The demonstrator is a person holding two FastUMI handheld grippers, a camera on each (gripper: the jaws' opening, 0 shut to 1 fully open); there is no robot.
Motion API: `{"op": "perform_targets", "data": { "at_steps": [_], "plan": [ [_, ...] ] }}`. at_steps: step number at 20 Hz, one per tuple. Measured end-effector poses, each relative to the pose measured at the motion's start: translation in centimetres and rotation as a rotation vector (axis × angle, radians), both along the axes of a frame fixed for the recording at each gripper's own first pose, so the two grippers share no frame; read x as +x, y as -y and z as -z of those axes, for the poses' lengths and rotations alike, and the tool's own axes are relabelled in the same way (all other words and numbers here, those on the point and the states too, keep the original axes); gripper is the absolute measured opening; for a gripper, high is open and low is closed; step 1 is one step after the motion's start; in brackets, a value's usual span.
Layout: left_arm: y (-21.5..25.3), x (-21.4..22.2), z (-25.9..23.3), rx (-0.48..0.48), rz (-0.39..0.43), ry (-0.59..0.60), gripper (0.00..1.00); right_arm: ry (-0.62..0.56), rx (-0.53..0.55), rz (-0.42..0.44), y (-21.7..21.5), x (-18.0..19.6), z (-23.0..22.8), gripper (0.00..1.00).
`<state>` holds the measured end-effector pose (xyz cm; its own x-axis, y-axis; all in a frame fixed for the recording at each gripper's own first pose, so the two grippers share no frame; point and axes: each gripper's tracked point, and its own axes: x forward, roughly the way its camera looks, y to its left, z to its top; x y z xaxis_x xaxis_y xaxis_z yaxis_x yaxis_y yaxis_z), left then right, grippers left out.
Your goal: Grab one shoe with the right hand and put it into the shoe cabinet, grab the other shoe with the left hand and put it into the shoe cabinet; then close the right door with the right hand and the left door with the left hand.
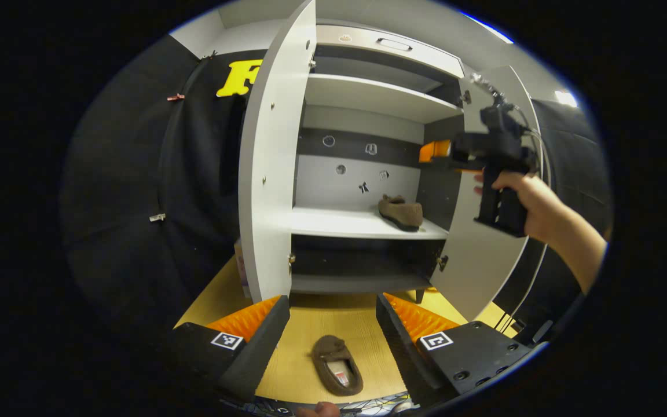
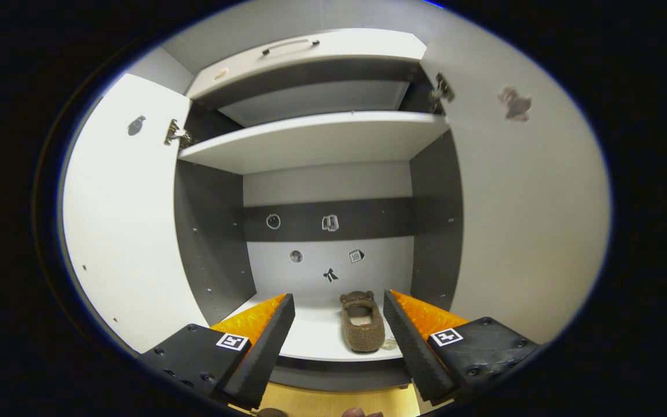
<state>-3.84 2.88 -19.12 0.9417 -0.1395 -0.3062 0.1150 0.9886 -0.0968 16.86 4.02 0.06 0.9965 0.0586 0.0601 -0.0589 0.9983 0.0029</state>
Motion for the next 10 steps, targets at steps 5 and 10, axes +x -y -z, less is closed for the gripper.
{"op": "perform_targets", "data": {
  "at_steps": [5, 10],
  "plan": [
    [1.3, -1.9, 7.3, -0.045, 0.052, -0.114, 0.95, 0.108, -0.026, 0.024, 0.8, -8.4, -2.7, 0.98],
    [1.3, -1.2, 16.2, 0.022, 0.062, -0.238, 0.94, 0.109, -0.011, 0.035, 1.3, -13.7, -3.5, 0.98]
  ]
}}
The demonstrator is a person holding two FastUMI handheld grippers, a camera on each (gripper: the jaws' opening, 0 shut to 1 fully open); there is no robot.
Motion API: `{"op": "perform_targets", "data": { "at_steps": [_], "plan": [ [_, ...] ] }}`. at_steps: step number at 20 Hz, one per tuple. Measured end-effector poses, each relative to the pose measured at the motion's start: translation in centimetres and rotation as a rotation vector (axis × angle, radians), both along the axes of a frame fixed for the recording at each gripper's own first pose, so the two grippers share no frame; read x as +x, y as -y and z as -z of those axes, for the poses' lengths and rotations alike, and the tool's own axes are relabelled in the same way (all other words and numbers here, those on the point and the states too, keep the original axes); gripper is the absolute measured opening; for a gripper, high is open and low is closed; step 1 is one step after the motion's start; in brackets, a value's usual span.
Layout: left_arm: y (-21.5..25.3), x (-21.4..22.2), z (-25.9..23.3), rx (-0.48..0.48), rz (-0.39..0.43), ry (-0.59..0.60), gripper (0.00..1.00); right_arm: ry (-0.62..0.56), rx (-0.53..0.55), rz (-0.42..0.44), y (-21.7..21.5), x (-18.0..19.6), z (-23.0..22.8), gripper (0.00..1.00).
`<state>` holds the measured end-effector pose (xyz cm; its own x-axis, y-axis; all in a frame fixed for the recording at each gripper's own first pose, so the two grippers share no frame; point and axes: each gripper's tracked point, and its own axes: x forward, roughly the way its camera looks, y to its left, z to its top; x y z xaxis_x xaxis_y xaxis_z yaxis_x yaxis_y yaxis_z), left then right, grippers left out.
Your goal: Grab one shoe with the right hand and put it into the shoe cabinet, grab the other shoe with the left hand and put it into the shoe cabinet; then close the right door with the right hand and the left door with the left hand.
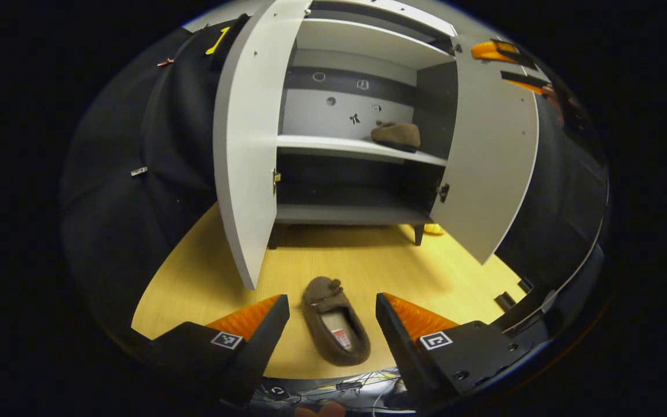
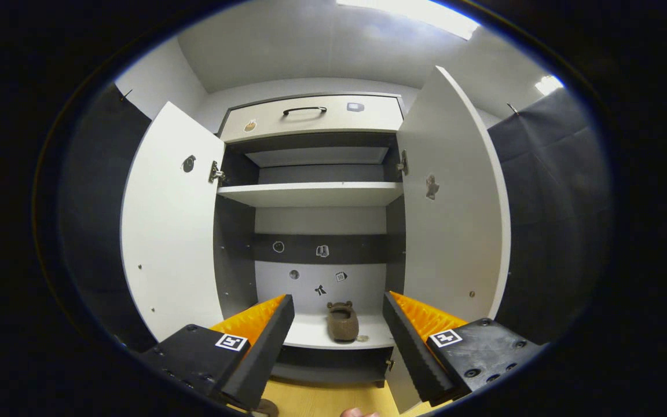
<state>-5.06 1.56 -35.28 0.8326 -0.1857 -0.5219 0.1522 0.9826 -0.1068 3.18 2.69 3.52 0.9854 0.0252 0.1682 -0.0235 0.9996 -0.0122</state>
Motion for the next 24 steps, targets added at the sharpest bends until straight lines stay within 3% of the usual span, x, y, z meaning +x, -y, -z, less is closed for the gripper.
{"op": "perform_targets", "data": {
  "at_steps": [4, 7, 9, 10, 11, 13, 15, 17, 20, 24],
  "plan": [
    [-0.7, 1.2, 7.2, -0.001, -0.061, -0.086, 0.94, 0.001, -0.022, 0.034, 1.1, -3.0, 0.6, 0.98],
    [-0.8, 3.0, 11.4, 0.024, -0.057, -0.13, 0.95, -0.041, -0.008, 0.053, 2.2, -4.5, 1.6, 0.98],
    [-0.4, 4.6, 12.9, 0.012, -0.058, -0.147, 0.91, -0.063, 0.016, 0.069, 3.3, -5.1, 2.0, 0.99],
    [-0.4, 5.6, 13.5, 0.008, -0.058, -0.148, 0.84, -0.071, 0.02, 0.078, 4.0, -5.3, 2.1, 0.99],
    [-0.3, 6.6, 14.1, 0.012, -0.052, -0.145, 0.87, -0.08, 0.016, 0.092, 4.7, -5.6, 2.2, 0.99],
    [-0.4, 8.2, 15.7, 0.044, -0.044, -0.153, 0.81, -0.088, 0.004, 0.12, 6.1, -5.9, 2.2, 0.99],
    [-0.4, 9.3, 17.0, 0.06, -0.044, -0.166, 0.71, -0.097, 0.003, 0.145, 7.3, -6.1, 2.3, 0.99],
    [-0.4, 10.3, 17.4, 0.084, -0.057, -0.159, 0.53, -0.115, 0.0, 0.162, 8.1, -6.0, 2.8, 0.99],
    [-0.9, 10.9, 17.3, 0.182, -0.052, -0.157, 0.12, -0.127, -0.011, 0.178, 8.9, -5.7, 3.3, 0.99],
    [0.5, 10.6, 13.8, 0.138, -0.04, -0.136, 0.06, -0.13, -0.022, 0.159, 9.2, -4.9, 3.8, 0.99]
  ]
}}
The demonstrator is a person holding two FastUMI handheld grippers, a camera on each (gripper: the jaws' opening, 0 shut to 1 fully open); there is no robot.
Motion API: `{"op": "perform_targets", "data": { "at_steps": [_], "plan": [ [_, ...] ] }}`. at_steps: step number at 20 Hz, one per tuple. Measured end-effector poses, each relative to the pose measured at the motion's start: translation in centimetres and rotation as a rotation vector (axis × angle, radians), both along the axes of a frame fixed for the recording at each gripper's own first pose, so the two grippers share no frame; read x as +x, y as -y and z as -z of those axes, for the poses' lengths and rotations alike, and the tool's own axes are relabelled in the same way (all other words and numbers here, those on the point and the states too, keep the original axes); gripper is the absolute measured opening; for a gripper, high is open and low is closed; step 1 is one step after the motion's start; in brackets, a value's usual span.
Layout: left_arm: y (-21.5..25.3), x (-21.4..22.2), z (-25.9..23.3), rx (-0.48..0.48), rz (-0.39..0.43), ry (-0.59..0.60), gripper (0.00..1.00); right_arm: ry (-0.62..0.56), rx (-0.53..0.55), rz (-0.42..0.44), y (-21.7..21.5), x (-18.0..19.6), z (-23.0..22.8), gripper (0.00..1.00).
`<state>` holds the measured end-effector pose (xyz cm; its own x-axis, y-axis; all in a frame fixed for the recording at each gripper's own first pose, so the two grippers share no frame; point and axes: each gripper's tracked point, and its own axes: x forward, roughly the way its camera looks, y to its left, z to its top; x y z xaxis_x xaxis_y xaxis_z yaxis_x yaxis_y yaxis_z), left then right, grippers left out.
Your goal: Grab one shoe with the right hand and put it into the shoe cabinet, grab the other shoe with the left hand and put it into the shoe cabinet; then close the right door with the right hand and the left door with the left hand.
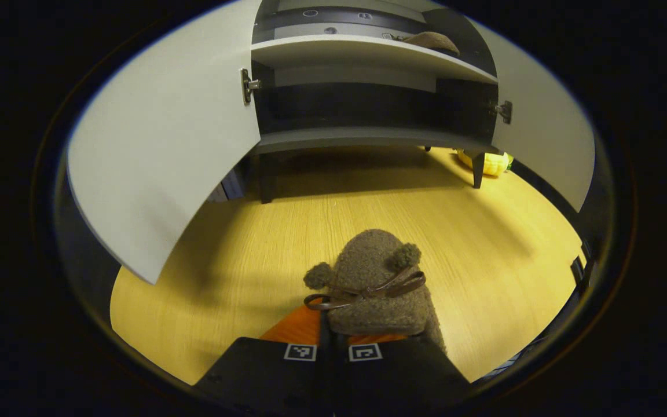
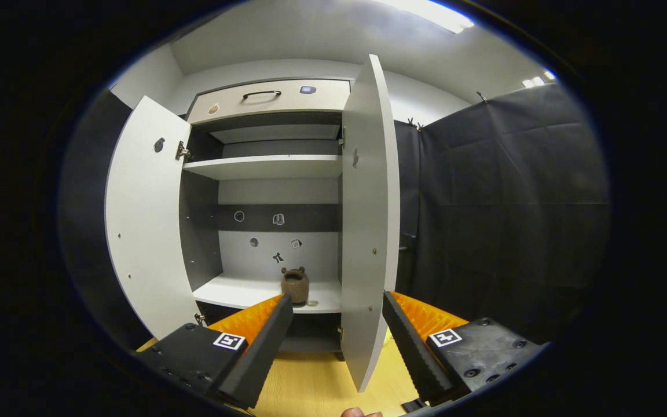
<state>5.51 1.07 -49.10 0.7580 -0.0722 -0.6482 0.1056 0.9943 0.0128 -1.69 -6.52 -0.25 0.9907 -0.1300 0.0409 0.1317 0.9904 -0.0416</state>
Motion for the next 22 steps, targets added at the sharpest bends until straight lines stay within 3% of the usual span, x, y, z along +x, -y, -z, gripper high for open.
{"op": "perform_targets", "data": {
  "at_steps": [7, 11, 18, 22],
  "plan": [
    [-0.1, 1.7, -14.2, 0.035, -0.061, 0.098, 0.06, 0.001, 0.044, -0.062, -0.4, 0.8, 0.0, 0.99],
    [0.7, 5.1, -22.2, -0.011, -0.089, 0.157, 0.05, -0.006, 0.057, -0.096, -0.7, 1.0, 0.7, 0.99],
    [2.0, 15.2, -34.0, -0.03, -0.098, 0.309, 0.05, -0.007, 0.09, -0.133, -0.5, 0.8, 1.8, 0.99],
    [2.5, 22.5, -37.4, -0.006, -0.111, 0.354, 0.05, 0.001, 0.067, -0.112, 1.0, 0.8, 1.9, 0.99]
  ]
}}
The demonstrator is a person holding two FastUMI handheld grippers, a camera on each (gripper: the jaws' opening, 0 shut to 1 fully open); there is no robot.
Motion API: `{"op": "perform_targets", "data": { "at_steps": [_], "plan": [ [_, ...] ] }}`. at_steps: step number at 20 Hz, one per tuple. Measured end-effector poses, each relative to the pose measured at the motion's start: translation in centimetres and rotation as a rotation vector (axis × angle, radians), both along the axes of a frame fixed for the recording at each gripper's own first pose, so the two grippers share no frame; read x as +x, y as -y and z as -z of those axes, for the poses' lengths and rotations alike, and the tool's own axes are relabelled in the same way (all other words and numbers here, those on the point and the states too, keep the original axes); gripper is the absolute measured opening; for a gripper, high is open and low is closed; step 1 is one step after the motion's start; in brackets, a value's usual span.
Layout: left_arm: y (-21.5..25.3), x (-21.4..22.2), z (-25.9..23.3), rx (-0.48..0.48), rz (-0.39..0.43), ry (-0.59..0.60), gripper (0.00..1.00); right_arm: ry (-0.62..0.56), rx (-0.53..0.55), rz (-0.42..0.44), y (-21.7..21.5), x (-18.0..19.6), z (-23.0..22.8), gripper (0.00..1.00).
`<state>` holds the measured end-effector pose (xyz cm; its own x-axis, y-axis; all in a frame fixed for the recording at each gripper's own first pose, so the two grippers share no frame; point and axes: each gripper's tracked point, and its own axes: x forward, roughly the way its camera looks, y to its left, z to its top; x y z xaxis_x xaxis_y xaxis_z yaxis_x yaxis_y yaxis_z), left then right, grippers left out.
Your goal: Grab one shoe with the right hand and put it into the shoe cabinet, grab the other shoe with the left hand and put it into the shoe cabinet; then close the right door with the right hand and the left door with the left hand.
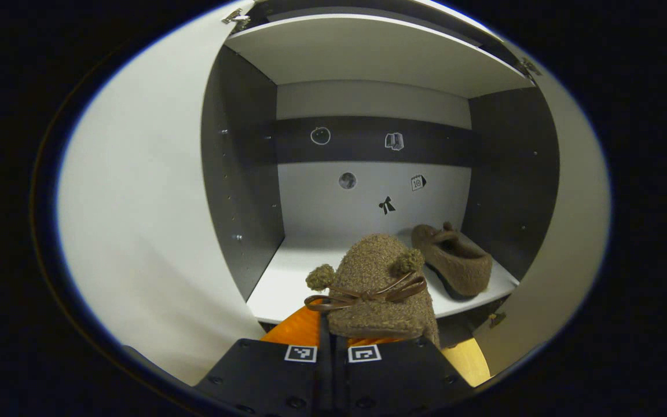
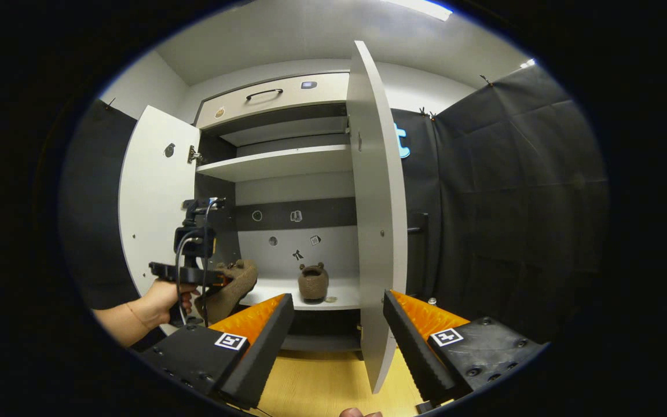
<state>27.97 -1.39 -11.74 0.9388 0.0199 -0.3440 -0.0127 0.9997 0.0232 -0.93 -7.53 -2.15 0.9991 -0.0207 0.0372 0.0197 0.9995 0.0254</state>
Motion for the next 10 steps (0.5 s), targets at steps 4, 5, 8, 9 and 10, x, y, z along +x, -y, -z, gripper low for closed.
{"op": "perform_targets", "data": {
  "at_steps": [4, 5, 8, 9, 10],
  "plan": [
    [0.6, 7.3, 0.2, 0.013, -0.009, -0.035, 0.05, 0.004, -0.014, 0.065, 2.5, 0.2, -0.1, 0.99],
    [0.7, 8.8, 0.6, 0.008, -0.009, -0.05, 0.05, 0.007, -0.013, 0.084, 3.2, 0.2, -0.2, 0.99],
    [0.8, 13.7, 1.5, 0.026, -0.004, -0.09, 0.05, 0.016, -0.02, 0.151, 5.3, -0.4, -0.5, 0.99],
    [0.7, 15.3, 1.8, 0.057, -0.014, -0.095, 0.05, 0.013, -0.024, 0.174, 6.0, -0.6, -0.4, 0.99],
    [0.2, 16.5, 2.1, 0.091, -0.027, -0.103, 0.05, 0.008, -0.023, 0.194, 6.5, -0.8, -0.3, 0.99]
  ]
}}
